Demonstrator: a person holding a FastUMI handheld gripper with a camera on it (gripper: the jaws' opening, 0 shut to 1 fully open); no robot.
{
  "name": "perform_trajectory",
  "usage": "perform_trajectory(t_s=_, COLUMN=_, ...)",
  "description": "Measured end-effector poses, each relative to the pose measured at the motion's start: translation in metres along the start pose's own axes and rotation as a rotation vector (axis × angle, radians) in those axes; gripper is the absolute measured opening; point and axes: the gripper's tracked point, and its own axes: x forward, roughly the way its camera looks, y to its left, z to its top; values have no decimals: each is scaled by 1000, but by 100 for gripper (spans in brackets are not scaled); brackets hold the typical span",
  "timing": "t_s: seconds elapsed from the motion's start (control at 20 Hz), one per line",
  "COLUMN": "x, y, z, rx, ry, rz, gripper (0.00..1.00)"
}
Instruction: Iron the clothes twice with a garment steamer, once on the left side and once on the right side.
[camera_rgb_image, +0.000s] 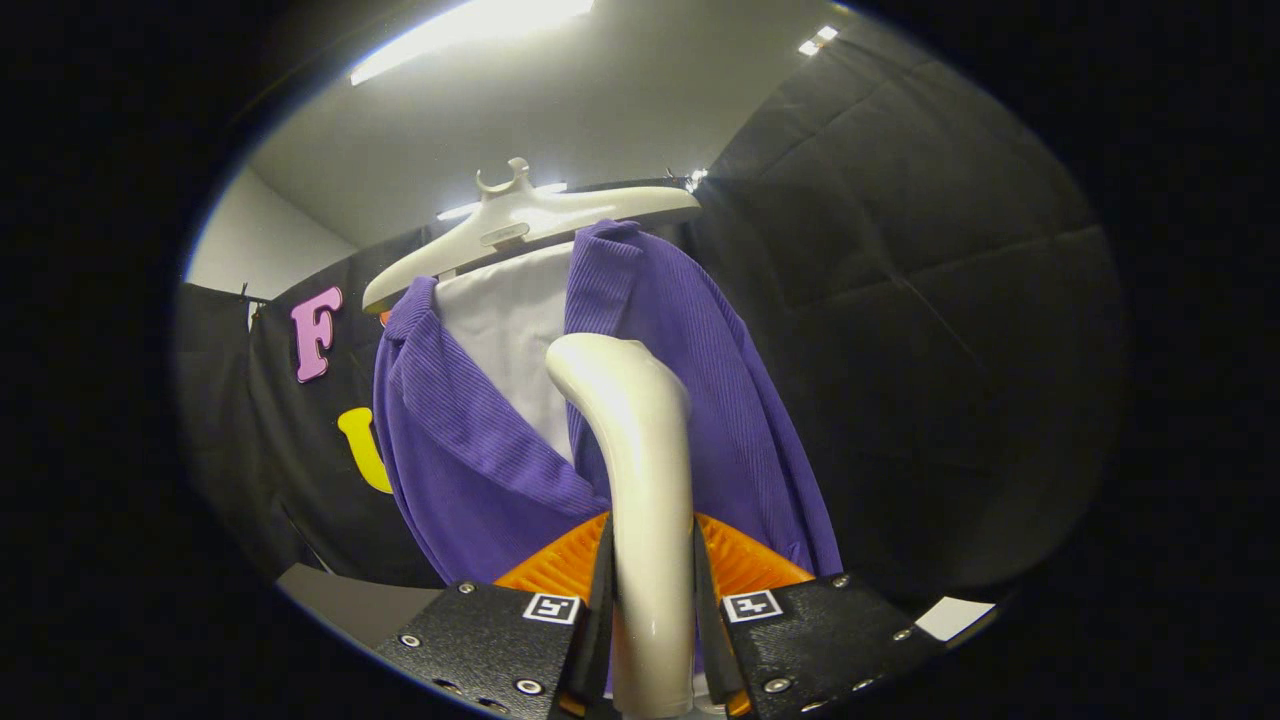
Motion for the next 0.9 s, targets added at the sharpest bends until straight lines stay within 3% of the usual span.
perform_trajectory(t_s=0.9, x=-27, y=-33, z=-132, rx=-6, ry=269, rz=-76, gripper=38)
